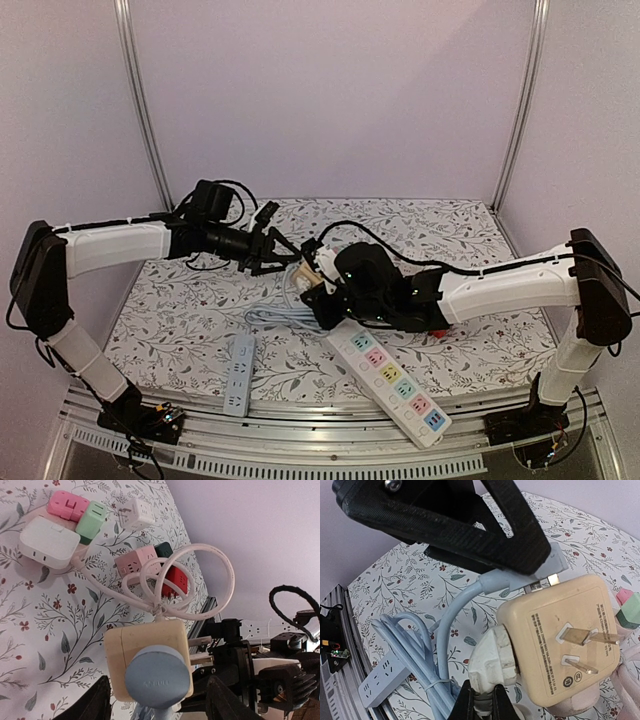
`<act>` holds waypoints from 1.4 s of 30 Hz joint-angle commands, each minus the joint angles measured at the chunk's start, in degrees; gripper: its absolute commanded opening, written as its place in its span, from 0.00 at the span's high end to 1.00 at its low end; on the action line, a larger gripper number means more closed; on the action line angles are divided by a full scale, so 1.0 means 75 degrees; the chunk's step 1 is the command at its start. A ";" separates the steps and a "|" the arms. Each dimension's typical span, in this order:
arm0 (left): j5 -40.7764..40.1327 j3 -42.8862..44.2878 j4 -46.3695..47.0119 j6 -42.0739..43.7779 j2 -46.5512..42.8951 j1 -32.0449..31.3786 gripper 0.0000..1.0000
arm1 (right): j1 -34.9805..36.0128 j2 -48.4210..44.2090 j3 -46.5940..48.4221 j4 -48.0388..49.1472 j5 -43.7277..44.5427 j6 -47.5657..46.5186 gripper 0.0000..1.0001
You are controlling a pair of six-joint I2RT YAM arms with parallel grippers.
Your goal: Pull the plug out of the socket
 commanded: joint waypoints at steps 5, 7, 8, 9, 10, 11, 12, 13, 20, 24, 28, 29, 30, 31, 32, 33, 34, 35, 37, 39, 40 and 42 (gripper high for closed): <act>0.0207 -0.0021 0.0051 -0.0091 0.0265 -0.0133 0.40 | 0.0171 -0.0637 0.0211 0.1126 0.0216 -0.0276 1.00; 0.0228 -0.0031 0.0096 -0.0120 0.0262 -0.0137 0.41 | 0.0216 -0.0628 0.0233 0.1116 0.0246 -0.0338 1.00; 0.0228 -0.0043 0.0129 -0.0137 0.0251 -0.0145 0.42 | 0.0232 -0.0626 0.0243 0.1116 0.0250 -0.0362 1.00; 0.0225 -0.0051 0.0145 -0.0148 0.0241 -0.0136 0.43 | 0.0244 -0.0609 0.0251 0.1107 0.0250 -0.0384 1.00; 0.0225 -0.0062 0.0164 -0.0151 0.0229 -0.0142 0.43 | 0.0271 -0.0598 0.0256 0.1104 0.0250 -0.0406 1.00; 0.0224 -0.0058 0.0172 -0.0160 0.0229 -0.0141 0.43 | 0.0279 -0.0591 0.0261 0.1104 0.0250 -0.0418 1.00; 0.0229 -0.0066 0.0187 -0.0163 0.0225 -0.0135 0.44 | 0.0300 -0.0580 0.0265 0.1104 0.0249 -0.0429 1.00; 0.0223 -0.0078 0.0207 -0.0188 0.0205 -0.0135 0.44 | 0.0306 -0.0573 0.0259 0.1104 0.0255 -0.0435 1.00; 0.0223 -0.0151 0.0379 -0.0292 0.0179 -0.0135 0.52 | 0.0328 -0.0544 0.0290 0.1092 0.0310 -0.0497 1.00; 0.0250 -0.0173 0.0413 -0.0319 0.0189 -0.0134 0.57 | 0.0330 -0.0521 0.0302 0.1092 0.0319 -0.0504 1.00; 0.0296 -0.0183 0.0459 -0.0338 0.0218 -0.0136 0.64 | 0.0335 -0.0511 0.0287 0.1092 0.0438 -0.0506 1.00; 0.0304 -0.0186 0.0468 -0.0339 0.0220 -0.0135 0.67 | 0.0335 -0.0509 0.0282 0.1092 0.0447 -0.0500 1.00; 0.0314 -0.0186 0.0472 -0.0345 0.0213 -0.0134 0.69 | 0.0333 -0.0504 0.0289 0.1099 0.0449 -0.0495 1.00; 0.0318 -0.0186 0.0478 -0.0345 0.0215 -0.0134 0.71 | 0.0338 -0.0507 0.0283 0.1094 0.0449 -0.0504 1.00; 0.0323 -0.0186 0.0479 -0.0340 0.0223 -0.0134 0.73 | 0.0337 -0.0508 0.0283 0.1089 0.0447 -0.0502 1.00; 0.0340 -0.0186 0.0489 -0.0345 0.0214 -0.0135 0.76 | 0.0328 -0.0514 0.0275 0.1095 0.0449 -0.0505 1.00; 0.0384 -0.0176 0.0489 -0.0340 0.0223 -0.0135 0.78 | 0.0330 -0.0518 0.0271 0.1081 0.0443 -0.0506 1.00; 0.0435 -0.0166 0.0501 -0.0321 0.0224 -0.0136 0.79 | 0.0328 -0.0529 0.0272 0.1060 0.0422 -0.0545 1.00; 0.0627 -0.0131 0.0551 -0.0296 0.0256 -0.0135 0.80 | 0.0343 -0.0576 0.0272 0.0961 0.0392 -0.0635 1.00; 0.0934 -0.0038 0.0537 -0.0241 0.0315 -0.0134 0.81 | 0.0349 -0.0647 0.0230 0.0845 0.0447 -0.0823 1.00; 0.1045 0.0017 0.0479 -0.0186 0.0334 -0.0134 0.81 | 0.0344 -0.0707 0.0214 0.0767 0.0478 -0.0936 1.00; 0.1141 0.0143 0.0274 -0.0016 0.0345 -0.0134 0.82 | 0.0349 -0.0778 0.0217 0.0519 0.0475 -0.1204 1.00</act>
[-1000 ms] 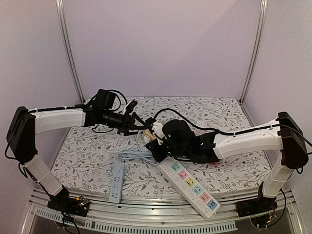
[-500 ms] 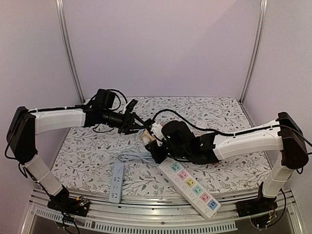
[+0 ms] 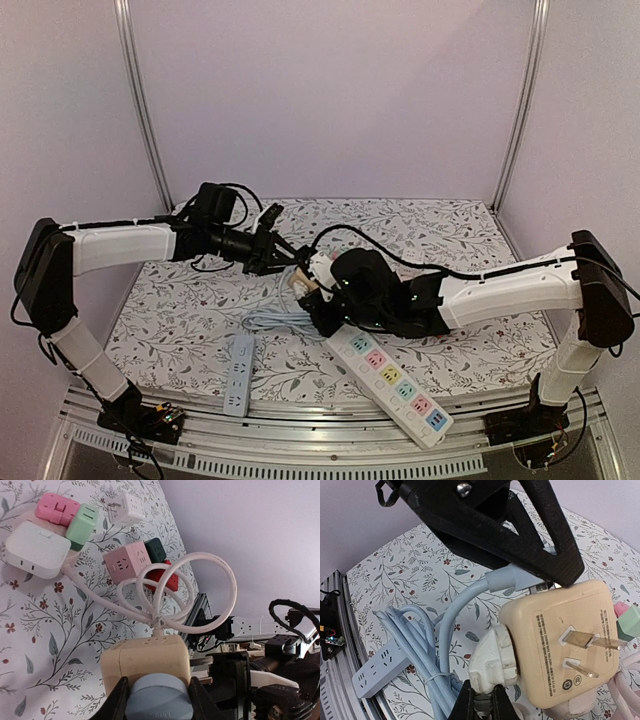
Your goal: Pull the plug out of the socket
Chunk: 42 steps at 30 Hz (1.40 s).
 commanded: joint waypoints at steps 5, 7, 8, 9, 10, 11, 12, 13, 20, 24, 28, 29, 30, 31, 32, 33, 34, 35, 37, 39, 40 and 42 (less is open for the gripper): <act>0.0636 0.0423 -0.0726 0.0725 0.0048 -0.0067 0.83 | 0.0073 -0.0842 0.0387 0.0077 0.0082 -0.1144 1.00; 0.0551 0.0434 -0.0788 0.0775 0.0031 -0.0067 0.83 | 0.0083 -0.0823 0.0410 0.0035 0.0106 -0.1176 1.00; 0.0527 0.0426 -0.0789 0.0786 0.0039 -0.0067 0.83 | 0.0078 -0.0820 0.0421 0.0053 0.0156 -0.1171 1.00; 0.0497 0.0417 -0.0793 0.0780 0.0040 -0.0067 0.83 | 0.0087 -0.0803 0.0440 0.0057 0.0295 -0.1114 1.00; 0.0426 0.0403 -0.0794 0.0776 0.0042 -0.0067 0.83 | 0.0084 -0.0779 0.0461 0.0066 0.0449 -0.0969 1.00; 0.0356 0.0384 -0.0775 0.0776 0.0028 -0.0067 0.83 | 0.0076 -0.0747 0.0486 0.0085 0.0580 -0.0870 1.00; 0.0278 0.0346 -0.0740 0.0755 0.0010 -0.0067 0.83 | 0.0074 -0.0712 0.0517 0.0092 0.0751 -0.0714 1.00; 0.0208 0.0294 -0.0635 0.0717 -0.0019 -0.0067 0.84 | 0.0077 -0.0693 0.0570 0.0092 0.0969 -0.0561 1.00; -0.0008 -0.0006 -0.0102 0.0481 -0.0252 -0.0067 0.86 | 0.0073 -0.0623 0.0585 0.0061 0.2012 0.0953 1.00; -0.0015 -0.0034 -0.0044 0.0443 -0.0281 -0.0067 0.86 | 0.0012 -0.0554 0.0801 -0.0213 0.2059 0.1288 1.00; 0.0020 -0.0020 -0.0047 0.0467 -0.0332 -0.0067 0.86 | -0.0060 -0.0524 0.0924 -0.0318 0.1820 0.1349 1.00; 0.0031 -0.0003 -0.0088 0.0491 -0.0344 -0.0067 0.86 | -0.0066 -0.0526 0.0936 -0.0303 0.1725 0.1289 1.00; 0.0047 0.0024 -0.0132 0.0529 -0.0341 -0.0067 0.86 | -0.0061 -0.0520 0.0947 -0.0281 0.1605 0.1215 1.00; 0.0086 0.0040 -0.0153 0.0538 -0.0335 -0.0067 0.86 | -0.0059 -0.0515 0.0944 -0.0257 0.1464 0.1058 1.00; 0.0112 0.0072 -0.0195 0.0559 -0.0315 -0.0067 0.86 | -0.0056 -0.0525 0.0930 -0.0218 0.1286 0.0911 1.00; 0.0154 0.0112 -0.0281 0.0580 -0.0290 -0.0062 0.86 | -0.0058 -0.0531 0.0909 -0.0167 0.1020 0.0786 1.00; 0.0182 0.0177 -0.0396 0.0644 -0.0267 -0.0056 0.86 | -0.0041 -0.0546 0.0860 -0.0068 0.0772 0.0551 1.00; 0.0192 0.0257 -0.0555 0.0740 -0.0244 -0.0056 0.86 | 0.0013 -0.0575 0.0791 0.0034 0.0520 0.0400 1.00; 0.0208 0.0395 -0.0802 0.0893 -0.0218 -0.0035 0.86 | 0.0134 -0.0694 0.0696 0.0170 0.0171 -0.0116 1.00; 0.0280 0.0470 -0.0929 0.0979 -0.0205 -0.0013 0.86 | 0.0249 -0.0775 0.0718 0.0095 -0.0099 -0.0466 1.00; 0.0346 0.0515 -0.0973 0.1021 -0.0189 0.0007 0.86 | 0.0280 -0.0782 0.0751 0.0014 -0.0248 -0.0586 1.00; 0.0454 0.0587 -0.1077 0.1076 -0.0186 0.0046 0.86 | 0.0318 -0.0775 0.0821 -0.0163 -0.0540 -0.0752 1.00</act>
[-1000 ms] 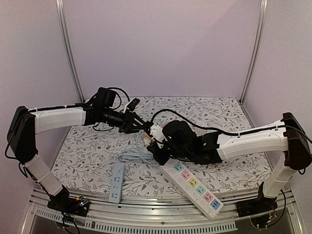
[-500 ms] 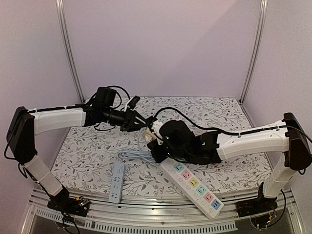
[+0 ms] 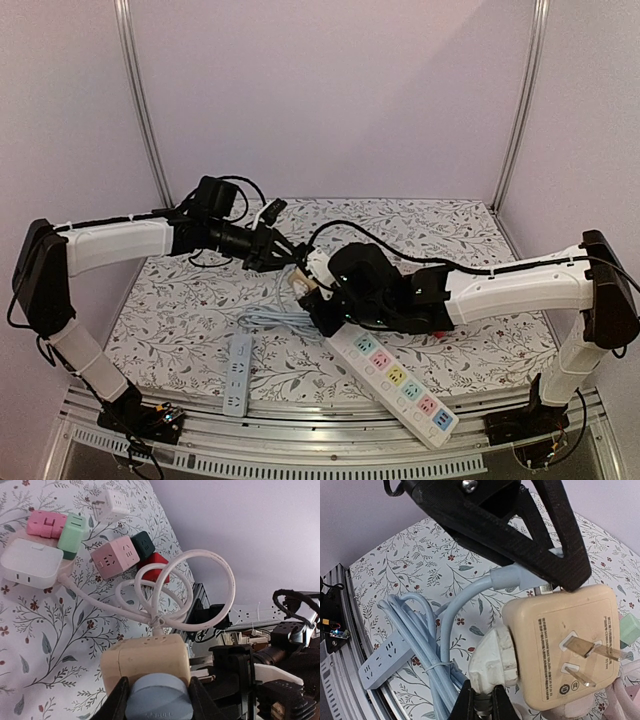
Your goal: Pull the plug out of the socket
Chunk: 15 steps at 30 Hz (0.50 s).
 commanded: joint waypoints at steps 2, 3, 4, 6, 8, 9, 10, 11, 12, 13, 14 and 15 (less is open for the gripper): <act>0.0276 0.0300 -0.0611 0.0575 -0.0077 0.0119 0.86 | 0.0177 -0.0485 0.0461 0.0650 -0.0878 -0.0896 1.00; 0.0327 0.0325 -0.0654 0.0611 -0.0075 0.0128 0.86 | 0.0199 -0.0456 0.0495 0.0569 -0.0946 -0.0932 1.00; 0.0361 0.0352 -0.0701 0.0646 -0.0068 0.0134 0.86 | 0.0236 -0.0417 0.0530 0.0471 -0.0981 -0.0983 1.00; 0.0397 0.0396 -0.0784 0.0710 -0.0046 0.0134 0.86 | 0.0286 -0.0371 0.0592 0.0383 -0.0980 -0.1073 1.00; 0.0400 0.0410 -0.0822 0.0726 -0.0022 0.0134 0.86 | 0.0291 -0.0361 0.0600 0.0380 -0.0823 -0.1071 1.00; 0.0390 0.0405 -0.0829 0.0726 -0.0011 0.0137 0.86 | 0.0297 -0.0365 0.0590 0.0380 -0.0667 -0.1034 1.00; 0.0375 0.0404 -0.0824 0.0719 0.0003 0.0135 0.86 | 0.0298 -0.0366 0.0599 0.0380 -0.0431 -0.0993 1.00; 0.0335 0.0398 -0.0826 0.0725 -0.0003 0.0145 0.86 | 0.0294 -0.0366 0.0611 0.0380 -0.0164 -0.0912 1.00; 0.0293 0.0393 -0.0820 0.0732 -0.0010 0.0137 0.87 | 0.0299 -0.0366 0.0612 0.0380 0.0069 -0.0843 1.00; 0.0245 0.0382 -0.0809 0.0741 -0.0031 0.0130 0.87 | 0.0294 -0.0366 0.0612 0.0380 0.0344 -0.0730 1.00; 0.0170 0.0354 -0.0805 0.0738 -0.0056 0.0144 0.87 | 0.0299 -0.0366 0.0612 0.0380 0.0605 -0.0606 1.00; 0.0097 0.0332 -0.0780 0.0745 -0.0092 0.0146 0.87 | 0.0289 -0.0366 0.0612 0.0380 0.0827 -0.0520 1.00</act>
